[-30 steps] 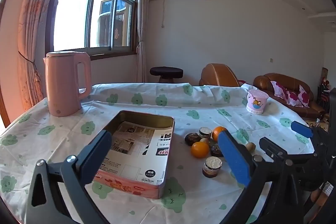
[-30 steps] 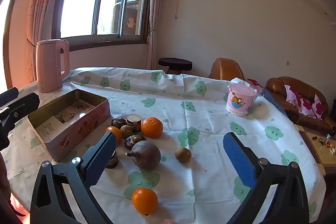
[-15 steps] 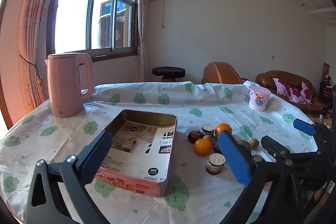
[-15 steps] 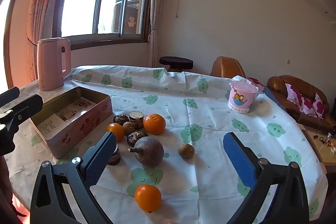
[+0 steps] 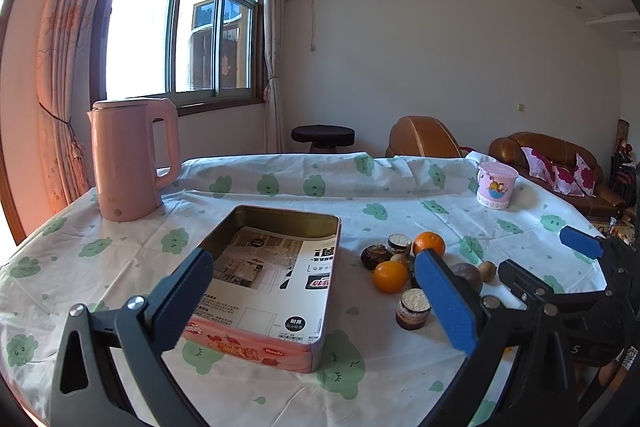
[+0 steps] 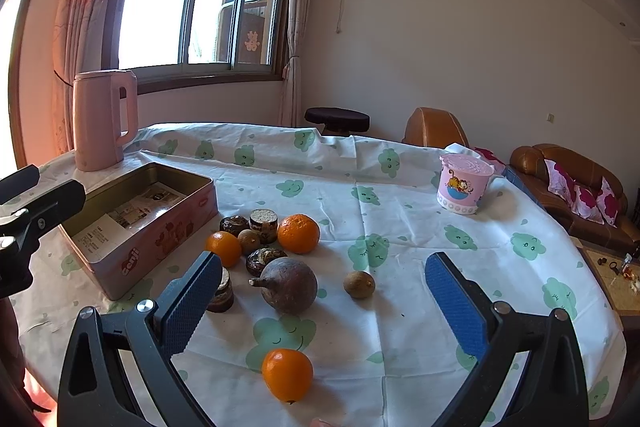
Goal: Organize fruits
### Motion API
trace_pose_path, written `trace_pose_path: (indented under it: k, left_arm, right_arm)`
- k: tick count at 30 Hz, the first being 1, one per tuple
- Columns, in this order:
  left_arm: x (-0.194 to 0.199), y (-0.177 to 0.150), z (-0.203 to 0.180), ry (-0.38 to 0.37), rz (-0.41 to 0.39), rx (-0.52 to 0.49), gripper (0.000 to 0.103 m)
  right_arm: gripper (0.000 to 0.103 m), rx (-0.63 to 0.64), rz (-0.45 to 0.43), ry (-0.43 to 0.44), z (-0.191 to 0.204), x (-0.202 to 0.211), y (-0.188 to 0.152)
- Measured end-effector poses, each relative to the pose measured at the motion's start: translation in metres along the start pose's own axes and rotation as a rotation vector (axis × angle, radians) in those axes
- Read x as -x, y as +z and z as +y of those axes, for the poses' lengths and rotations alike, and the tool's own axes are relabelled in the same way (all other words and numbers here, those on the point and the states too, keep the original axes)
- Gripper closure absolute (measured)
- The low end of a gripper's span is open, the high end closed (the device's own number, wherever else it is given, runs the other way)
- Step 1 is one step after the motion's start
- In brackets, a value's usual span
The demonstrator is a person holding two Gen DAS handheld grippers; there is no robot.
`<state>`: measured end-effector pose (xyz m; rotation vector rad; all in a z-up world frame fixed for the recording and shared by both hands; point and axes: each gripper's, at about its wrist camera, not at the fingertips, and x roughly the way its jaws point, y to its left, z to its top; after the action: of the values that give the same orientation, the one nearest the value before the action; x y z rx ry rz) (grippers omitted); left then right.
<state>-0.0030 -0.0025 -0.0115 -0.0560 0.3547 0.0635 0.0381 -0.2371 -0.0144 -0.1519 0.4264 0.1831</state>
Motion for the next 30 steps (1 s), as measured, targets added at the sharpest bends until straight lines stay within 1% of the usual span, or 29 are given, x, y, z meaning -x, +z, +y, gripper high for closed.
trace_pose_path:
  k: [17,23,30]
  left_arm:
    - [-0.0023,-0.0007,0.0059,0.007,0.006,0.003,0.0]
    - [-0.0028,-0.0012,0.007,0.014,0.009,0.005,0.0]
    - [-0.0028,-0.0013,0.0071,0.016,0.009,0.005,0.0]
  right_arm:
    - [0.001,0.0,0.0,0.001,0.0,-0.0008,0.0]
    - [0.001,0.01,0.002,0.004,0.0083,-0.0009,-0.0046]
    - [0.001,0.01,0.004,0.006,0.0075,-0.0018,-0.0041]
